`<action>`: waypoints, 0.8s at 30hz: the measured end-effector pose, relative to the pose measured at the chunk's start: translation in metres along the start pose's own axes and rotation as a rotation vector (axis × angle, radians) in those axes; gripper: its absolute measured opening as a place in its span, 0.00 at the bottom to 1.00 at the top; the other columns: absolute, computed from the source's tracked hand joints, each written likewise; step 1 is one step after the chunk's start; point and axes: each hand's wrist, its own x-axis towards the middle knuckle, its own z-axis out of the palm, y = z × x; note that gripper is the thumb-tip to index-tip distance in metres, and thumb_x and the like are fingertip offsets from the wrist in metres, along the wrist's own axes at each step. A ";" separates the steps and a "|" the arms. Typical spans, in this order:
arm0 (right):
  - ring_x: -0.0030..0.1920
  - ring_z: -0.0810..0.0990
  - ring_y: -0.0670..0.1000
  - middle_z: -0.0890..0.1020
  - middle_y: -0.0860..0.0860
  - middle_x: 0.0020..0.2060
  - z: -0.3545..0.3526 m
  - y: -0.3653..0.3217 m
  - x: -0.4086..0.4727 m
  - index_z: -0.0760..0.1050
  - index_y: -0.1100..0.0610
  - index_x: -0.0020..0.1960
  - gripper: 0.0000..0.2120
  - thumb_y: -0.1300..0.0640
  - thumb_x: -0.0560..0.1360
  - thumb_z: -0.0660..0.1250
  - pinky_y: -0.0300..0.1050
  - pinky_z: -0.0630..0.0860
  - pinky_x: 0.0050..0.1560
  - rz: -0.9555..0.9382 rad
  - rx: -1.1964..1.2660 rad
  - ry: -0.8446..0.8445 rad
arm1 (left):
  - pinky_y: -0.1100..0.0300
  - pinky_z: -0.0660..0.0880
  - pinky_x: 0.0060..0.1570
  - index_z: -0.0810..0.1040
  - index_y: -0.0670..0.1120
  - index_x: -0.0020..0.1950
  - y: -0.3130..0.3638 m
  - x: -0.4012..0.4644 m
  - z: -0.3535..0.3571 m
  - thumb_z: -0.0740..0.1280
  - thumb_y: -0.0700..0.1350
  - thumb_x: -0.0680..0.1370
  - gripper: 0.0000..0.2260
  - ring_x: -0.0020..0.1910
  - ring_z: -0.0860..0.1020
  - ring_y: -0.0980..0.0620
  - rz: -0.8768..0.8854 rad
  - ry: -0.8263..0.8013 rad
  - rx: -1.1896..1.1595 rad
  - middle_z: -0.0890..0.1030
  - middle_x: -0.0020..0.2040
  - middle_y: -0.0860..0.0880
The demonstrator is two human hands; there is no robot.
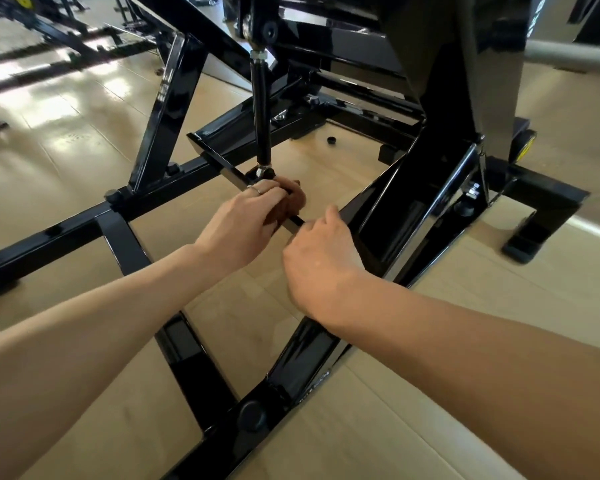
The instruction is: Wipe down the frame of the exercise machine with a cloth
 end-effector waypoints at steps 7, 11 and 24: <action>0.65 0.76 0.63 0.85 0.55 0.54 -0.010 0.060 -0.048 0.82 0.55 0.52 0.22 0.43 0.84 0.54 0.69 0.47 0.77 -0.004 -0.025 0.190 | 0.54 0.79 0.59 0.78 0.42 0.69 0.042 -0.015 -0.011 0.68 0.43 0.82 0.15 0.56 0.81 0.50 0.132 -0.115 -0.119 0.78 0.68 0.48; 0.64 0.76 0.62 0.82 0.58 0.55 -0.005 0.082 -0.055 0.81 0.58 0.52 0.29 0.46 0.84 0.44 0.64 0.52 0.79 0.030 0.047 0.336 | 0.71 0.72 0.59 0.77 0.45 0.69 0.068 -0.025 -0.004 0.60 0.49 0.81 0.18 0.54 0.81 0.56 0.149 -0.137 -0.103 0.76 0.70 0.48; 0.47 0.80 0.57 0.83 0.55 0.39 0.015 0.086 -0.046 0.82 0.59 0.40 0.23 0.53 0.82 0.52 0.59 0.67 0.72 0.046 0.201 0.723 | 0.63 0.76 0.47 0.78 0.44 0.65 0.085 0.043 0.001 0.66 0.40 0.82 0.12 0.50 0.81 0.45 0.023 -0.124 -0.039 0.81 0.55 0.47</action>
